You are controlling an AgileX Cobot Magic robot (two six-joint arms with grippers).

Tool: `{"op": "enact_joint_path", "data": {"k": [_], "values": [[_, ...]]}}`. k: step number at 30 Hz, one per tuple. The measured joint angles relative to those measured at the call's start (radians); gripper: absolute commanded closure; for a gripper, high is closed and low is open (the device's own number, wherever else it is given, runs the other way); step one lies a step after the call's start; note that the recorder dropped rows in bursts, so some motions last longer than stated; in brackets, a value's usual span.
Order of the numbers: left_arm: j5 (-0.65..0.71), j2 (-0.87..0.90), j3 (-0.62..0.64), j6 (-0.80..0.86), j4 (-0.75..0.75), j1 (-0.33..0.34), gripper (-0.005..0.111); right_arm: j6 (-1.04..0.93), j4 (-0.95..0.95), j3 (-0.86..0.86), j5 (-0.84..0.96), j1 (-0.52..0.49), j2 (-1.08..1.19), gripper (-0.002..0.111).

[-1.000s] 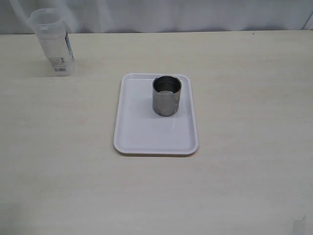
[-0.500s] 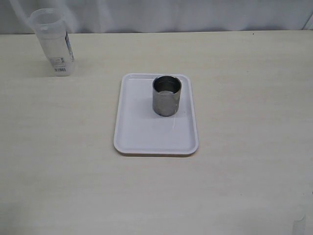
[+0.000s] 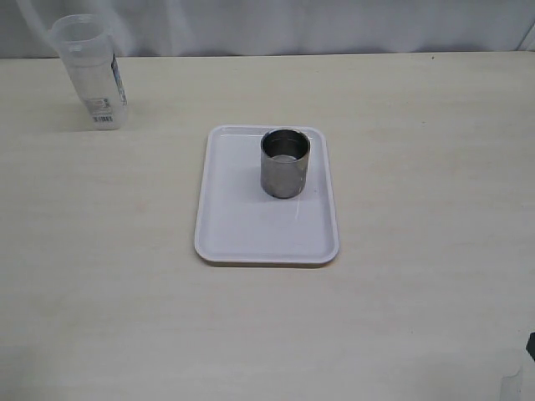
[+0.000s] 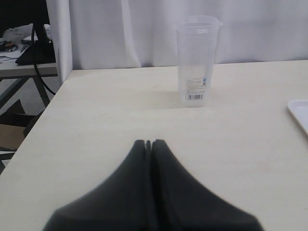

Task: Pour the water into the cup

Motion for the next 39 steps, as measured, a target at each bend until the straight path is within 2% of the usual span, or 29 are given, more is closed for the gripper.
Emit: {"op": "enact_joint_path", "data": {"k": [20,39], "values": [[0.0,0.0,0.0,0.0,0.0,0.0,0.107,0.168,-0.003,0.0,-0.002,0.0,0.0,0.104],[0.0,0.0,0.0,0.0,0.0,0.0,0.107,0.174,-0.09,0.0,-0.002,-0.026,-0.028,0.104]]}}
